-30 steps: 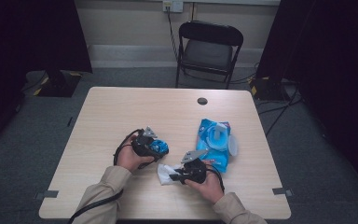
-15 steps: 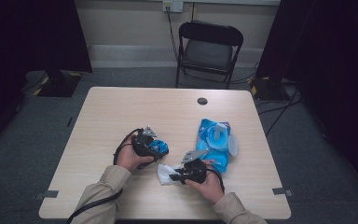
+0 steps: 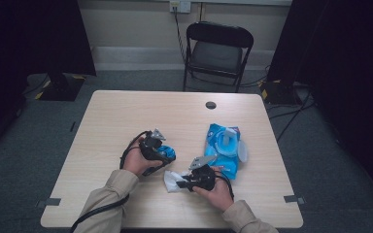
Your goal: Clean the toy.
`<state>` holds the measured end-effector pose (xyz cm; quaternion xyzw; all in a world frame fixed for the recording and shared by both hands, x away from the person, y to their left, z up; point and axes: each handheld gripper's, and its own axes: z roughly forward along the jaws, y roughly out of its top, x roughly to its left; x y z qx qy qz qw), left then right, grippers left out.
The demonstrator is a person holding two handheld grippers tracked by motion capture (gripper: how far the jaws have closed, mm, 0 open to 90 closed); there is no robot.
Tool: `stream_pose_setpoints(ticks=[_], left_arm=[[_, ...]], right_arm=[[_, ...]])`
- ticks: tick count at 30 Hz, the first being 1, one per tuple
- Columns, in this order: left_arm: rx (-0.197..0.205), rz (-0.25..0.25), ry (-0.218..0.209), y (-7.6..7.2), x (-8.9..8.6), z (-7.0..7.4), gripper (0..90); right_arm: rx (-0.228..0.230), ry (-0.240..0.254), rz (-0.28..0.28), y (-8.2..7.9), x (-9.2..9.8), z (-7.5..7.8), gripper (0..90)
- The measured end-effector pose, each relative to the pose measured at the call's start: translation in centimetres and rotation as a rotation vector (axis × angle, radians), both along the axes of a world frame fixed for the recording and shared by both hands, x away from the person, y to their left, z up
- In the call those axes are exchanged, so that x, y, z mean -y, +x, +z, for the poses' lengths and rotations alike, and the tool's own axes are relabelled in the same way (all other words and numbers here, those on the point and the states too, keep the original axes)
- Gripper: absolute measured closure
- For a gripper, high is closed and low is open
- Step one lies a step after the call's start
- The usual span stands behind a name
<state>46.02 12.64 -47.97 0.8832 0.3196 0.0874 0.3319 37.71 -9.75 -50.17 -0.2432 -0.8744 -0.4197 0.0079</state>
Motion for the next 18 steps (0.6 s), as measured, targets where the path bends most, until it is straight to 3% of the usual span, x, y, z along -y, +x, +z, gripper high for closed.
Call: stream_pose_setpoints(ticks=[2,9,13,15,16,18], left_arm=[[0.000,0.001,-0.007,0.2,0.2,0.0,18.2],[-0.023,0.011,0.030,0.7,0.7,-0.9,17.7],[-0.019,0.024,0.019,0.7,0.7,-1.2,16.8],[-0.017,0.012,0.002,0.8,0.8,-1.2,18.9],[-0.018,0.010,0.002,0.7,0.8,-1.1,23.1],[-0.017,0.010,0.011,0.8,1.0,-1.1,23.5]], right_arm=[[0.000,0.000,0.000,0.0,0.0,0.0,74.6],[0.001,0.001,0.001,0.0,0.0,0.0,74.6],[0.001,0.001,0.001,0.0,0.0,0.0,74.6],[0.001,0.001,0.001,0.0,0.0,0.0,74.6],[0.000,0.001,0.001,0.0,0.0,0.0,74.6],[0.001,0.001,0.000,0.0,0.0,0.0,74.6]])
